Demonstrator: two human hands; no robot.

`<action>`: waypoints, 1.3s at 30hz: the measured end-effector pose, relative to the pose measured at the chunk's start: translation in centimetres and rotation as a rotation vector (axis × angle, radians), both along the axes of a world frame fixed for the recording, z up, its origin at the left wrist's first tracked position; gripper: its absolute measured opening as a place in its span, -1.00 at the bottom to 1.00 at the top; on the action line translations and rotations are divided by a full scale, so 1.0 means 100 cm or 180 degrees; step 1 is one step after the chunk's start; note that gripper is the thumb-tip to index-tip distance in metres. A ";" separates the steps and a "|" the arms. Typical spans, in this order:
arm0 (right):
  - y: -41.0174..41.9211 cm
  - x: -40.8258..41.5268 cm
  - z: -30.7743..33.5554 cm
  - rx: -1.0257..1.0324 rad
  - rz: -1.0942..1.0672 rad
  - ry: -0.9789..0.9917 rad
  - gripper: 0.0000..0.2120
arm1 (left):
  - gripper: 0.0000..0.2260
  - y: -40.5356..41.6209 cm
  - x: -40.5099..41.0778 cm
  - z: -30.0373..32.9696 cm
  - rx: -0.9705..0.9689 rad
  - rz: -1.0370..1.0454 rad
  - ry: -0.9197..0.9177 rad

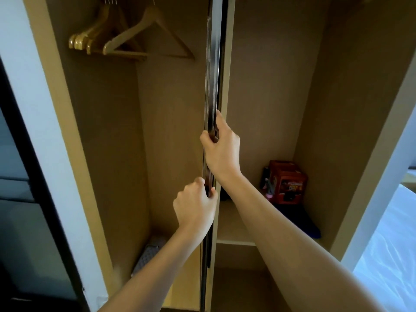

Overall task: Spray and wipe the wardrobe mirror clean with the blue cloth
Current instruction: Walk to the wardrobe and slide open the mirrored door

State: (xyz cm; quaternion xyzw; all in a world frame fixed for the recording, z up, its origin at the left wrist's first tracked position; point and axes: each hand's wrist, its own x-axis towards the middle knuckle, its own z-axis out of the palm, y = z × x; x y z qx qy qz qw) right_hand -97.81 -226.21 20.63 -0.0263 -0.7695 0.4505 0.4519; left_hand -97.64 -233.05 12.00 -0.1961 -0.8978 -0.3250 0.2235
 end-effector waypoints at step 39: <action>0.102 0.063 -0.003 0.0374 -0.0599 -0.0024 -0.76 | -0.33 0.086 0.089 -0.025 0.0090 -0.1212 -0.0611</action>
